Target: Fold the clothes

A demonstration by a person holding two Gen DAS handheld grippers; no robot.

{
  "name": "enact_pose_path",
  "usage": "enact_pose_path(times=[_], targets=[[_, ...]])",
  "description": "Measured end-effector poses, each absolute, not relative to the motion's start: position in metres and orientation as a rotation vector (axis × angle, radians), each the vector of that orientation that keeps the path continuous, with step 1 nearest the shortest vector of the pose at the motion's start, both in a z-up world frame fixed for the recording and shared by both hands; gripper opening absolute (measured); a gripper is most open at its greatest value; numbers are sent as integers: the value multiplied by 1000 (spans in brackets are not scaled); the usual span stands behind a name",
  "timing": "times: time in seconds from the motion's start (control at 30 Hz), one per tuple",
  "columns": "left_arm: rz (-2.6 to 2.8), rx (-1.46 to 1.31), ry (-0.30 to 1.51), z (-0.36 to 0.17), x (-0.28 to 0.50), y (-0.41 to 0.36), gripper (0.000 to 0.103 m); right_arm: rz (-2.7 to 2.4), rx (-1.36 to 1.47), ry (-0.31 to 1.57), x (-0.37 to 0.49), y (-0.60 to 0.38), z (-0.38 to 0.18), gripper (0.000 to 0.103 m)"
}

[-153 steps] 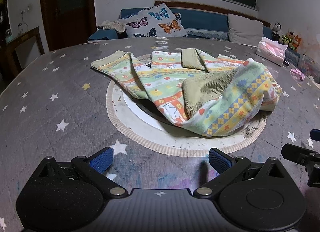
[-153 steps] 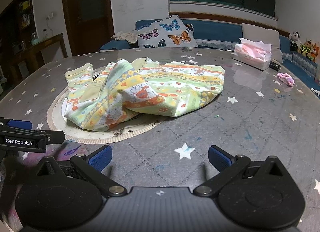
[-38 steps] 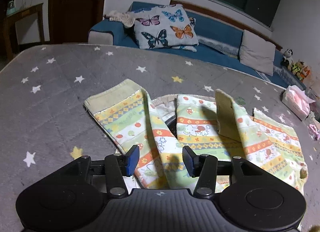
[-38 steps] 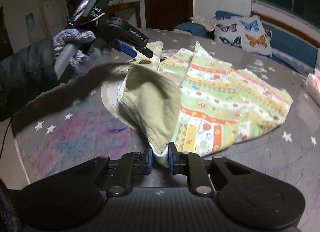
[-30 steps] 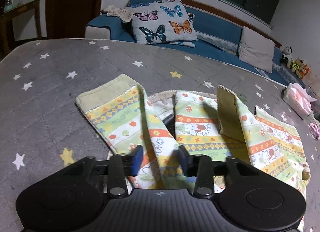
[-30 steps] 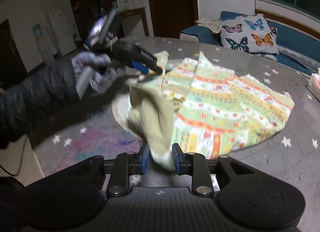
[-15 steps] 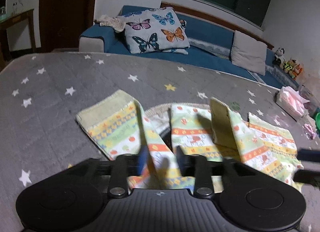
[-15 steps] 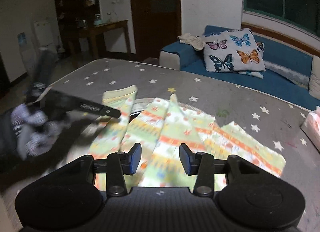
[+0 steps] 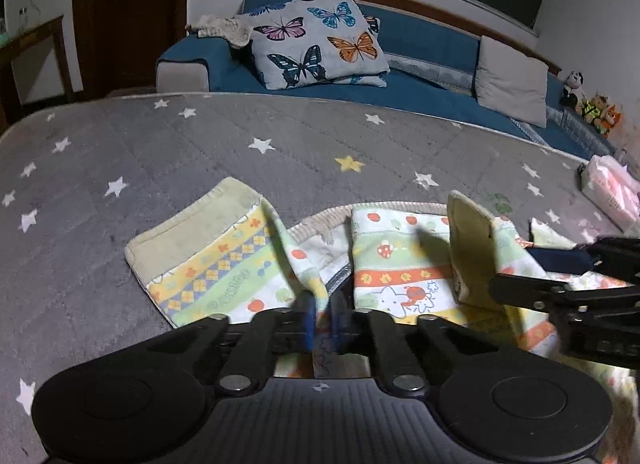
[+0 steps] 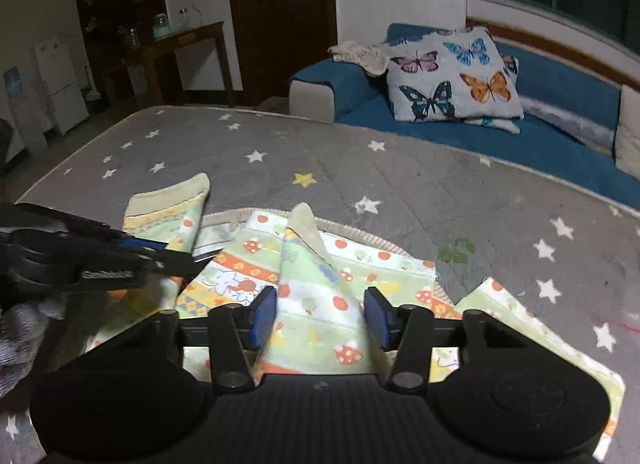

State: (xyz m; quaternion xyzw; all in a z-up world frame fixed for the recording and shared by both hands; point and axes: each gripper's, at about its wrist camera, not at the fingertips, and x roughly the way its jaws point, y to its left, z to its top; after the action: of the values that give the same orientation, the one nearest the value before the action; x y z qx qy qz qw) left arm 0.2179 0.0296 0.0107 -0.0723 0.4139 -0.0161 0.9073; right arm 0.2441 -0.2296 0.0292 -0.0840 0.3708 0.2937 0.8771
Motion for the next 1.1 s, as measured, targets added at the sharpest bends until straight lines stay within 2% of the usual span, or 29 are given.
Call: enact_pose_path(times=[0.03, 0.1, 0.17, 0.43, 0.73, 0.87, 1.1], targets=[[-33, -159, 853, 11, 216, 31, 5, 612, -177, 778, 244, -231, 28, 16], [-21, -173, 829, 17, 207, 35, 4, 595, -174, 760, 238, -236, 32, 7], [-9, -194, 796, 27, 194, 42, 4, 575, -150, 723, 228, -249, 43, 5], [55, -258, 676, 62, 125, 75, 4, 428, -46, 607, 170, -332, 88, 5], [147, -296, 626, 71, 46, 111, 4, 228, 50, 560, 99, -438, 103, 5], [179, -309, 641, 64, 16, 122, 3, 128, 104, 573, 63, -483, 93, 5], [226, -312, 743, 38, -18, 135, 4, -25, 174, 687, 26, -532, 41, 5]])
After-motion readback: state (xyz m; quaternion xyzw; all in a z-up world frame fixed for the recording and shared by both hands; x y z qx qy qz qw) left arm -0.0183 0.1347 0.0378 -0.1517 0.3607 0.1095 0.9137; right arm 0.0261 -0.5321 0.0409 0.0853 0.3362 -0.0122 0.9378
